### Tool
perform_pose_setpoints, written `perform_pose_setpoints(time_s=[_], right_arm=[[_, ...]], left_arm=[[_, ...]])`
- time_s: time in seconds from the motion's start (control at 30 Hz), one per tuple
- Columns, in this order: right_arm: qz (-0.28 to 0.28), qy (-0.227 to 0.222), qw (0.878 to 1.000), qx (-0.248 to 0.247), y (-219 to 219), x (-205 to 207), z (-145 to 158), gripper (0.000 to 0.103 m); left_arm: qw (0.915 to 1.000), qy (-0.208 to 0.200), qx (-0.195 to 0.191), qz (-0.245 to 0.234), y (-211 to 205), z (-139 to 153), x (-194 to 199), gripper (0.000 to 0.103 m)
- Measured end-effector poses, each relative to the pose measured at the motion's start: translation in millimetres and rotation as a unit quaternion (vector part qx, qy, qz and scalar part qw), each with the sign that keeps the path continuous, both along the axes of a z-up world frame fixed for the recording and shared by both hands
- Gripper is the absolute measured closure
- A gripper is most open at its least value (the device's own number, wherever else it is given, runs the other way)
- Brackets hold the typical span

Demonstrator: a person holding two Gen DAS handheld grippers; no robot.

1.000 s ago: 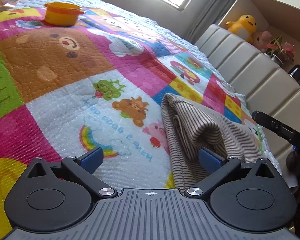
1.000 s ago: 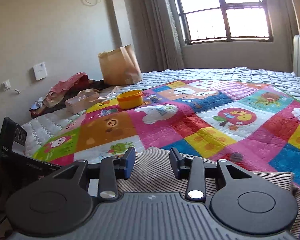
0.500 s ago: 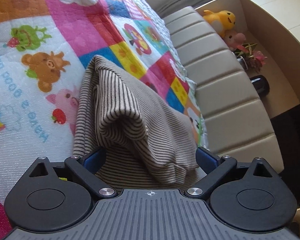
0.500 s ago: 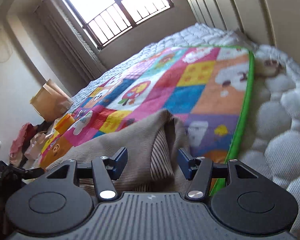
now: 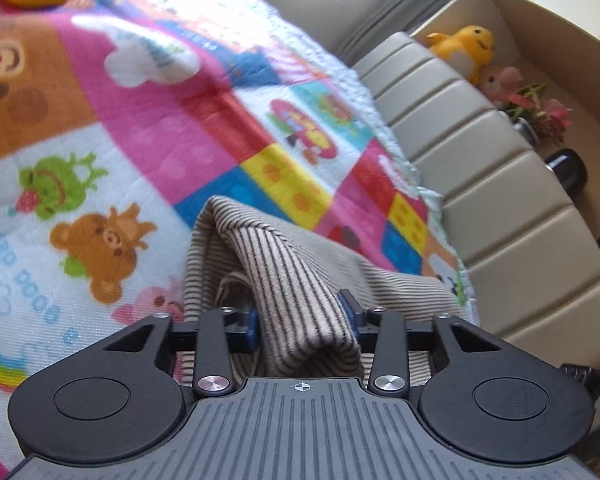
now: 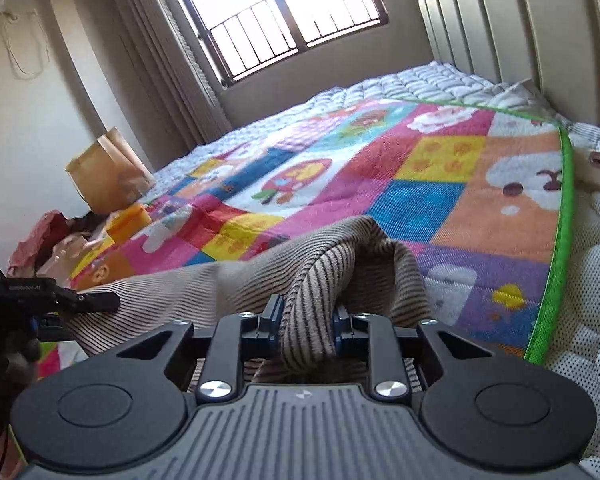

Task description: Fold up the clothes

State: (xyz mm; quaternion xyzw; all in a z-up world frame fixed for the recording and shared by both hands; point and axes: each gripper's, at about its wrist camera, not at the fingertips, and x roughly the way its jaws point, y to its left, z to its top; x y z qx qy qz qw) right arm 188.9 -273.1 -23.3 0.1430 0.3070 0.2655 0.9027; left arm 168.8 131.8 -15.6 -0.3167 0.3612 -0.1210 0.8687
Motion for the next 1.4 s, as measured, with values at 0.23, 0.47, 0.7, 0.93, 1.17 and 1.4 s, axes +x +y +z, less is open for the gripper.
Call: perform_pose_setpoints(time_s=[0.23,0.47,0.7,0.93,1.17,1.4], right_arm=[[0.024,-0.016,0.998,0.048,-29,-37,28,0.084],[-0.02,0.011,0.999,-0.032,-28,-50,-29,0.079],[-0.023,-0.024,0.999,-0.031,-34,-62,-25,0.059],[-0.02,-0.063,0.997,-0.045,-36,-73,-7,0.019],[-0.001,-0.064,0.998,-0.001,-31,-66,2,0.0],[0.018,0.002,1.0,-0.012,-4,-43,-28,0.0]], left_arm=[[0.9981,-0.042,0.026,-0.037,-15,21,-53,0.068],[0.9956,0.011,0.092,-0.013,-16,-24,-63,0.058],[0.9919,-0.014,0.126,-0.001,-19,-3,-71,0.054],[0.987,-0.084,0.132,-0.039,-45,37,-104,0.023],[0.9894,-0.041,0.075,-0.117,-82,3,-90,0.008],[0.9908,-0.028,0.059,-0.119,-79,-21,-75,0.003]])
